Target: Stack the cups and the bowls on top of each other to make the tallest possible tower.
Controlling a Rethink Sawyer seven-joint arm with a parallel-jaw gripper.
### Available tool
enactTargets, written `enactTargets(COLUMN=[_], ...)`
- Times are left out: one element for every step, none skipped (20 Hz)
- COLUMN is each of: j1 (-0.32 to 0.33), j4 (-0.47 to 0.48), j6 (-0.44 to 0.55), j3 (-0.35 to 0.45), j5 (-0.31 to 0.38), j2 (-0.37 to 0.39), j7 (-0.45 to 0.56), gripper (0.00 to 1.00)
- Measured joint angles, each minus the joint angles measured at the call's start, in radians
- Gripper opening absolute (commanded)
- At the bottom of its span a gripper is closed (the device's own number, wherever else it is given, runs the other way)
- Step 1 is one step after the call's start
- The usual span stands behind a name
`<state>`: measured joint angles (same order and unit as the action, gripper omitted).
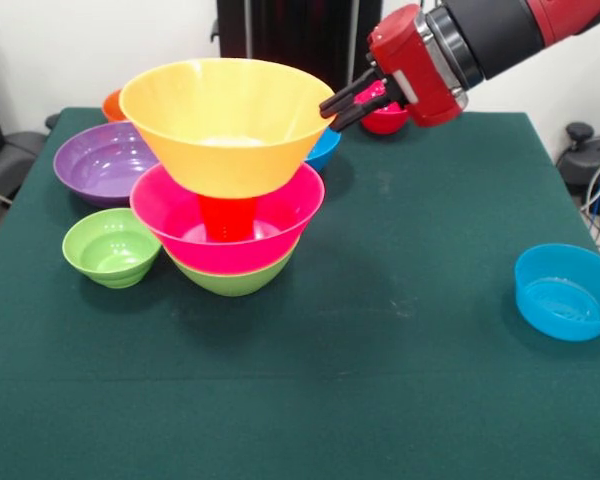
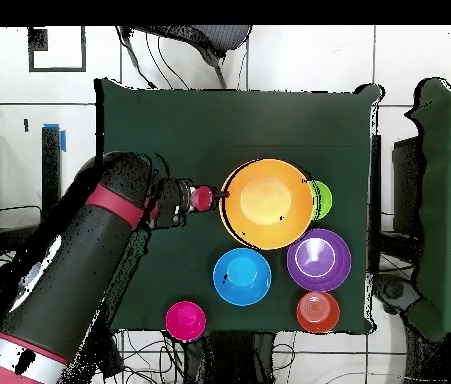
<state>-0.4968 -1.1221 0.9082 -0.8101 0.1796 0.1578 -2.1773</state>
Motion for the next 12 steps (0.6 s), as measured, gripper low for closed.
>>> enactTargets(j1=[0.000,0.000,0.000,0.000,0.000,0.000,0.000,0.000,0.000,0.000,0.000,0.000], j4=[0.001,0.002,0.004,0.006,0.008,0.010,0.011,0.012,0.013,0.013,0.014,0.014], j6=[0.000,0.000,0.000,0.000,0.000,0.000,0.000,0.000,0.000,0.000,0.000,0.000], j3=[0.000,0.000,0.000,0.000,0.000,0.000,0.000,0.000,0.000,0.000,0.000,0.000], j5=[0.000,0.000,0.000,0.000,0.000,0.000,0.000,0.000,0.000,0.000,0.000,0.000], j2=[-0.001,-0.001,-0.002,-0.003,-0.004,-0.005,-0.005,-0.006,-0.006,-0.006,-0.007,-0.008], j7=[0.000,0.000,0.000,0.000,0.000,0.000,0.000,0.000,0.000,0.000,0.000,0.000], gripper=[0.00,0.00,0.00,0.00,0.00,0.00,0.00,0.00,0.00,0.00,0.00,0.00])
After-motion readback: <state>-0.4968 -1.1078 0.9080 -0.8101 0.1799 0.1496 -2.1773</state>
